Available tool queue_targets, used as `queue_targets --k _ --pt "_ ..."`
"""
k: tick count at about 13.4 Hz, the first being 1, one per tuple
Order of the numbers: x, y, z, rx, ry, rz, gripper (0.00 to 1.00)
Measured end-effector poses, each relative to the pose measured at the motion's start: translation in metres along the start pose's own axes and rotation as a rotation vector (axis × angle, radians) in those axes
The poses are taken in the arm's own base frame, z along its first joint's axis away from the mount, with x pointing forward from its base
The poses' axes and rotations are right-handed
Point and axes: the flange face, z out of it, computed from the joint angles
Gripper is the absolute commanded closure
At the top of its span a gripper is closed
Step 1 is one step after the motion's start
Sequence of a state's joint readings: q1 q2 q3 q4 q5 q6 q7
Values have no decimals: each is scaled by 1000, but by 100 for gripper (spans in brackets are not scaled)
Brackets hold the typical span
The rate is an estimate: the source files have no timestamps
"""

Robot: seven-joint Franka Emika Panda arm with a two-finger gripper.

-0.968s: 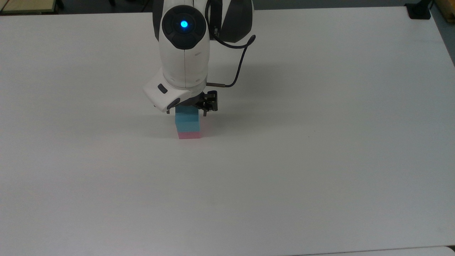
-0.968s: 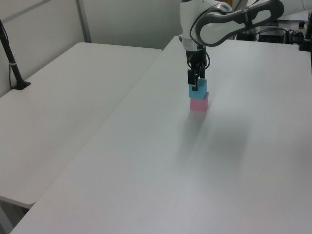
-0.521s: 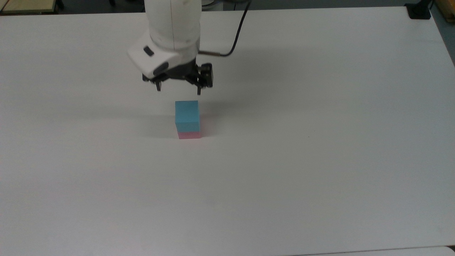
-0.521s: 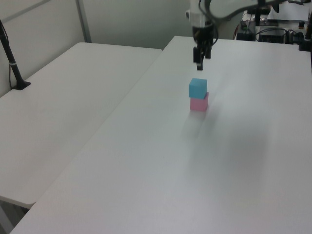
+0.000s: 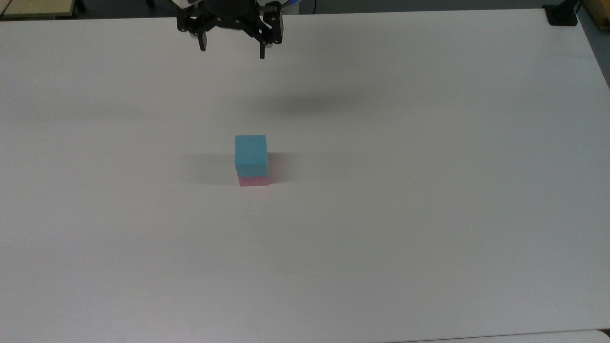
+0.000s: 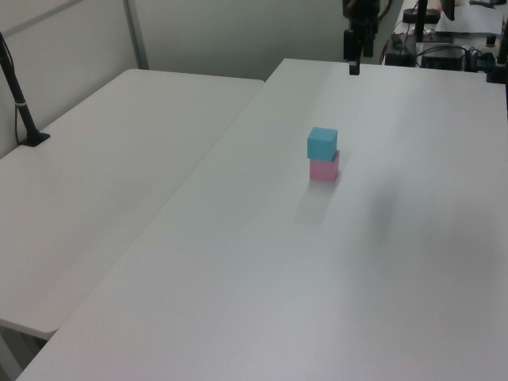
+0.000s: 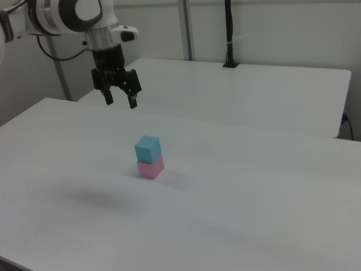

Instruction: Put blue cube on pink cube

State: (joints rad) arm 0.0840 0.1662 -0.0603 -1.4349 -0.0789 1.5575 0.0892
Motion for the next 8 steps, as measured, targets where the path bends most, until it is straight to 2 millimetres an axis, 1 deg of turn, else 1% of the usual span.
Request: queue_targets --k 5,8 --pt "-12 2 -18 4 21 13 0" --pt "-28 -4 -32 8 36 -2 0"
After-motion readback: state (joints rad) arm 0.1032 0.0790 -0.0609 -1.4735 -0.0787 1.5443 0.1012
